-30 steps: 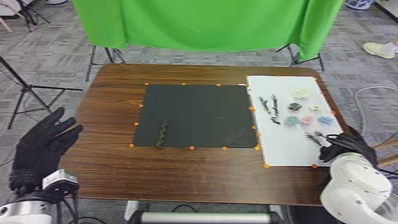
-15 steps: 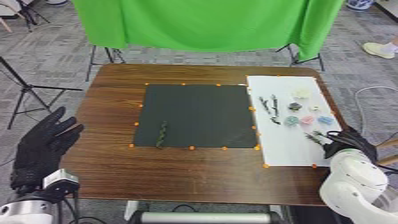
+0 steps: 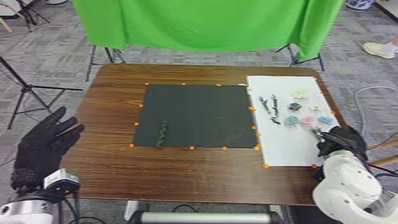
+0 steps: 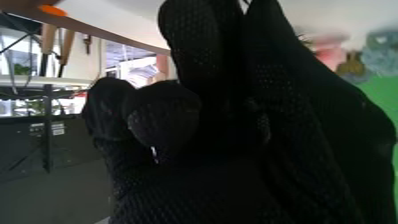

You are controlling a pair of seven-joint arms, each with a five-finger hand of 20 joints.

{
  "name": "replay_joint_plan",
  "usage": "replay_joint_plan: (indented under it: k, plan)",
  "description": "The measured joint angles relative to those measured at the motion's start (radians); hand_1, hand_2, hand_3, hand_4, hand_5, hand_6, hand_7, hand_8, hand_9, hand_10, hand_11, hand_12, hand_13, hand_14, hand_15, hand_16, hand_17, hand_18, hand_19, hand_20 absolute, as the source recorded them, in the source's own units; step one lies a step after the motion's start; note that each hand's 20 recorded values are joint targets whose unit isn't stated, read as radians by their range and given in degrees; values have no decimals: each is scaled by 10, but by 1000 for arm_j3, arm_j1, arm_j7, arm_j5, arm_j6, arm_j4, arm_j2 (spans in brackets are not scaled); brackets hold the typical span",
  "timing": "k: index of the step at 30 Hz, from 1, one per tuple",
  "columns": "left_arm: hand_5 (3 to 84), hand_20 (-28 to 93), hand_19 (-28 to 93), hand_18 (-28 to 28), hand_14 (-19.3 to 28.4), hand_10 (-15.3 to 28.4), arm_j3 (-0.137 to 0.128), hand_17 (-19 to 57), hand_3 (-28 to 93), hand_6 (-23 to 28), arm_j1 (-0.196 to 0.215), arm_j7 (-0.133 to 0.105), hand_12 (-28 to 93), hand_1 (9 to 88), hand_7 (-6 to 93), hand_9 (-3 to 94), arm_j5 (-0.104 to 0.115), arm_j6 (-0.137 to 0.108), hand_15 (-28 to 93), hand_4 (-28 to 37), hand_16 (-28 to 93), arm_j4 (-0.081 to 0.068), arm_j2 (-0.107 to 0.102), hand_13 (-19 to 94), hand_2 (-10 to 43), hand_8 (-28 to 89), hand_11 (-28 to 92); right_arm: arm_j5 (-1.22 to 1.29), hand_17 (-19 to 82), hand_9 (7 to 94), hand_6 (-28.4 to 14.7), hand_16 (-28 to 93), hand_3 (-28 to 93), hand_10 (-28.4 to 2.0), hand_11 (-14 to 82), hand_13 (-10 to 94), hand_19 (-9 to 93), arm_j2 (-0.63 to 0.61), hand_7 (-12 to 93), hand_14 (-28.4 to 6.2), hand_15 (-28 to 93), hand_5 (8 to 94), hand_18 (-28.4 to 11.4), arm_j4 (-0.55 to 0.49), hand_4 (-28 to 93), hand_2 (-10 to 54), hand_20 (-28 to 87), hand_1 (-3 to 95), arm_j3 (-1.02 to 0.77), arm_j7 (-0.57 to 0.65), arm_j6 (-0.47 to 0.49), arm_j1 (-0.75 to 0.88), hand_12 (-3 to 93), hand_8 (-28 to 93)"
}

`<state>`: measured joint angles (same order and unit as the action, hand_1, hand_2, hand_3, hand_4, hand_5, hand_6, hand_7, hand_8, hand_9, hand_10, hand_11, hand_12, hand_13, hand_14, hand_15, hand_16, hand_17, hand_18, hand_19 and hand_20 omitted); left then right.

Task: Arrange flowers

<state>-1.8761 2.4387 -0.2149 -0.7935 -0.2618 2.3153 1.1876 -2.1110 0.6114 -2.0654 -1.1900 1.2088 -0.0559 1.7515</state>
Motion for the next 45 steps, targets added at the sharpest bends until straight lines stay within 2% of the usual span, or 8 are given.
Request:
replay_joint_plan:
  k: [4, 10, 14, 18, 23, 32, 37, 45]
  plan:
    - [369, -6, 549, 233, 260, 194, 0, -108, 814, 94, 0, 0, 96, 239, 138, 343, 0, 0, 469, -214, -83, 0, 0, 247, 47, -99, 249, -31, 532, 914, -40, 165, 803, -135, 374, 838, 932, -13, 220, -93, 776, 876, -250, -9, -283, -92, 617, 524, -4, -4, -53, 0, 179, 98]
    - [370, -5, 550, 233, 260, 194, -6, -108, 815, 94, 3, 0, 96, 239, 139, 343, 0, -1, 469, -213, -82, 1, 0, 247, 47, -99, 249, -49, 540, 922, -40, 176, 815, -132, 374, 844, 932, -21, 214, -91, 772, 882, -250, -47, -283, -95, 625, 521, -12, -19, -62, -36, 186, 113]
    - [370, -6, 550, 233, 260, 195, -13, -108, 814, 94, 7, 0, 96, 239, 139, 343, 0, -1, 468, -214, -82, 4, 2, 247, 47, -99, 249, -46, 544, 926, -41, 179, 824, -133, 375, 847, 932, -14, 212, -93, 773, 887, -250, -72, -283, -95, 630, 518, 25, -44, -51, -119, 188, 117]
    - [370, -6, 550, 233, 260, 194, -21, -108, 814, 95, 11, 1, 96, 238, 139, 343, 0, -2, 470, -214, -82, 8, 2, 247, 48, -99, 249, -24, 548, 929, -43, 181, 826, -134, 377, 850, 932, 17, 210, -94, 774, 889, -253, -76, -283, -95, 637, 518, 137, -91, -16, -264, 190, 123]
    - [370, -6, 550, 233, 260, 195, -24, -108, 814, 94, 11, 5, 96, 238, 139, 343, 0, -2, 469, -215, -83, 9, 1, 247, 48, -99, 250, 16, 549, 931, -44, 183, 828, -133, 378, 850, 932, 121, 207, -94, 774, 892, -253, -35, -283, -95, 642, 517, 317, -139, 45, -471, 192, 128]
    - [371, -7, 550, 232, 260, 194, -15, -108, 814, 94, -5, 18, 95, 238, 139, 343, -2, -2, 469, -214, -83, 8, -2, 247, 49, -99, 248, 22, 551, 931, -45, 184, 831, -132, 381, 851, 932, 385, 202, -94, 774, 896, -254, 132, -283, -95, 645, 515, 543, -171, 117, -728, 194, 130]
    - [370, -7, 551, 233, 260, 194, -12, -108, 813, 94, -20, 28, 96, 238, 140, 343, -5, 1, 470, -215, -83, 6, -4, 247, 49, -99, 249, 31, 552, 932, -45, 184, 834, -132, 383, 852, 932, 490, 201, -94, 774, 897, -253, 191, -283, -95, 647, 512, 589, -174, 133, -768, 194, 131]
    - [370, -8, 552, 233, 261, 194, -3, -108, 814, 94, -64, 58, 95, 238, 139, 343, -17, 28, 472, -214, -83, -16, 0, 249, 49, -99, 249, 48, 553, 933, -45, 183, 834, -132, 385, 853, 932, 578, 201, -95, 774, 898, -254, 248, -283, -95, 647, 510, 605, -170, 144, -715, 194, 133]
